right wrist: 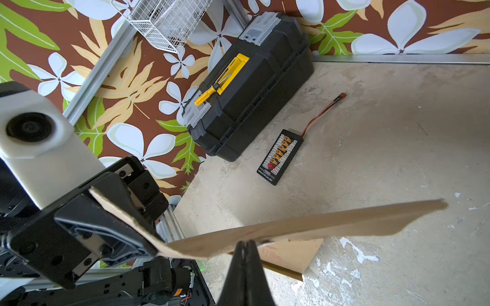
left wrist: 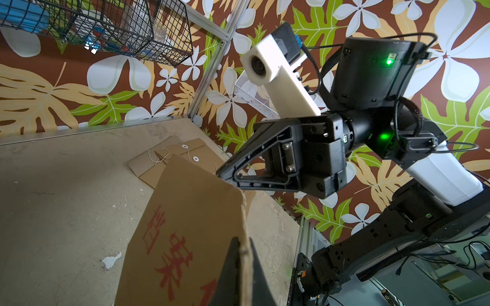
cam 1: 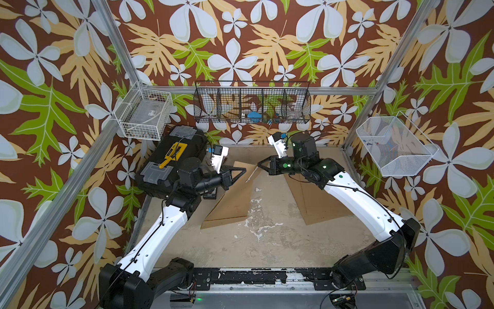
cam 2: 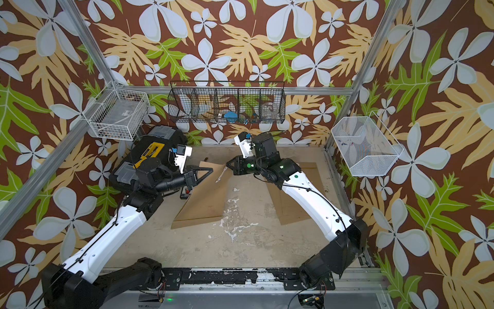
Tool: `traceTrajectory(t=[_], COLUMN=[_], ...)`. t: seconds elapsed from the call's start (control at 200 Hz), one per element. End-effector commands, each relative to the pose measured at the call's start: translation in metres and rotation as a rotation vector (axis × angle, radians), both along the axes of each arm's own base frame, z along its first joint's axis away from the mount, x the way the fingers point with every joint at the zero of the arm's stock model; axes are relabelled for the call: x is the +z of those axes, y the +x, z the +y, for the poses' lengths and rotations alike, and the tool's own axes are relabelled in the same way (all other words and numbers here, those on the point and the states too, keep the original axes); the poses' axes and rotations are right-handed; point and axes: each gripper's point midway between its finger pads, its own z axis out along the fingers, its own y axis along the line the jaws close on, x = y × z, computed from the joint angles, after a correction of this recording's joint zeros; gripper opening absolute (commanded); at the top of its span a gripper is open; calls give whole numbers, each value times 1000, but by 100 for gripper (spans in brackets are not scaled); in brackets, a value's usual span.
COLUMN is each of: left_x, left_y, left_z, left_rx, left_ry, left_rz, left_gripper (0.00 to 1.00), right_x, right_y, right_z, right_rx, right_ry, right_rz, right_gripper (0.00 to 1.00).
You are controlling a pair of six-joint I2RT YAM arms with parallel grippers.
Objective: Close the mouth of the file bag
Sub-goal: Close the file bag, then place the file bag at the center of the board.
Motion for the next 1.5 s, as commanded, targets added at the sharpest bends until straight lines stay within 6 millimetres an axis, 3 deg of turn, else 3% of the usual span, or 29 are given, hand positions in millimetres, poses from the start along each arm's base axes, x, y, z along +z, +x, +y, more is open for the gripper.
traceTrajectory(t=[0.0,0.23,0.496,0.616,0.766,0.941,1.121,1.272,1.492], left_x=[0,1,8,14,24,33,59,80,103], left_y=[1,1,4,11,17,17,5,-8,-33], left_z=[-1,0,3,14,28,36,35,30,14], left_rx=[-2,4,33,96,137,152,117,41,-119], left_ry=[-13,-14,-18,-32,-52,-86,-174,-264,-349], left_rz=[11,4,-18,-29,-35,-13,0,24,26], left_gripper=[0,0,0,0,0,0,0,0,0], right_x=[7,-7,-40,-39,-39,-64,-100,-89,-76], right_y=[-7,-23,-32,-45,-58,-54,-41,-46,-47], right_z=[11,28,28,27,17,-11,-46,-39,-46], right_rx=[27,78,94,137,152,90,-2,55,38], right_ry=[21,36,38,80,92,70,104,223,277], right_rz=[-8,26,77,69,33,41,18,-83,-267], right_gripper=[0,0,0,26,44,46,52,65,71])
